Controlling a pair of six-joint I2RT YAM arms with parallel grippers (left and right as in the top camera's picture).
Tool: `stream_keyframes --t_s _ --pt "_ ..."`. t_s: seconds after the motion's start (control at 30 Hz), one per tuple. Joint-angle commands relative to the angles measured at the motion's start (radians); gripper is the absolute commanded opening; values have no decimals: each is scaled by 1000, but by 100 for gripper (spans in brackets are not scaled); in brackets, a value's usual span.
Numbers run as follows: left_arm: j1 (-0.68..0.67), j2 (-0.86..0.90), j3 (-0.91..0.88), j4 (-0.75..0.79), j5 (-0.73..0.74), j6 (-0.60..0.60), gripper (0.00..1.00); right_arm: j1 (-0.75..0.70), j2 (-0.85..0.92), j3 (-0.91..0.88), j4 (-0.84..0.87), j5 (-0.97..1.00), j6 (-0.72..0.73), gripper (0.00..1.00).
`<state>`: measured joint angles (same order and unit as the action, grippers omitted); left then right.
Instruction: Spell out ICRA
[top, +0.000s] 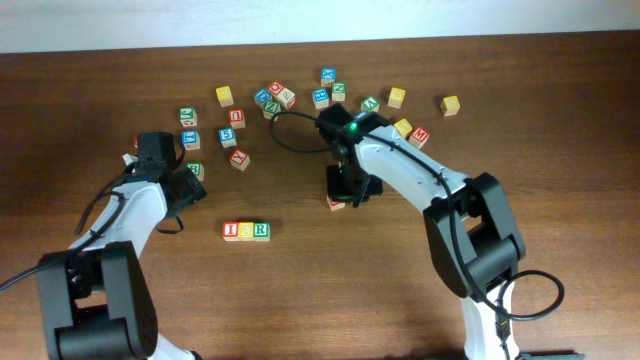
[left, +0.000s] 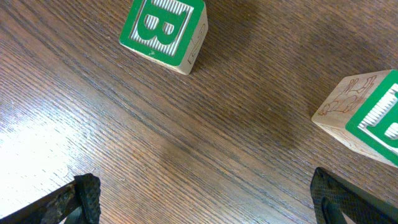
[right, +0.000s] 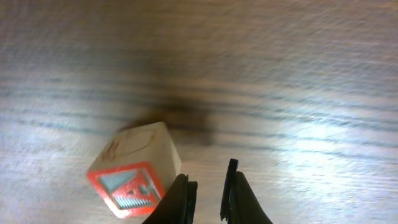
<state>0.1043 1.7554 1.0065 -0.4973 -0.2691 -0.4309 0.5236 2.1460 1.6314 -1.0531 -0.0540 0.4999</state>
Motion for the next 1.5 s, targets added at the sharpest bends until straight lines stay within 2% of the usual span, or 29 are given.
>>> stream_keyframes --t_s 0.0,0.23,0.77,1.17,1.47 --pt "2 8 10 -1 0 -2 99 42 8 -6 -6 -18 14 11" --pt "2 8 10 -1 0 -2 99 80 8 -6 -29 -19 85 13" --pt "2 8 10 -1 0 -2 99 113 8 -6 -13 -51 85 15" --pt "2 8 10 -1 0 -2 99 112 8 -6 -5 -40 55 34" --pt "2 8 10 -1 0 -2 99 112 8 -6 32 -40 55 39"
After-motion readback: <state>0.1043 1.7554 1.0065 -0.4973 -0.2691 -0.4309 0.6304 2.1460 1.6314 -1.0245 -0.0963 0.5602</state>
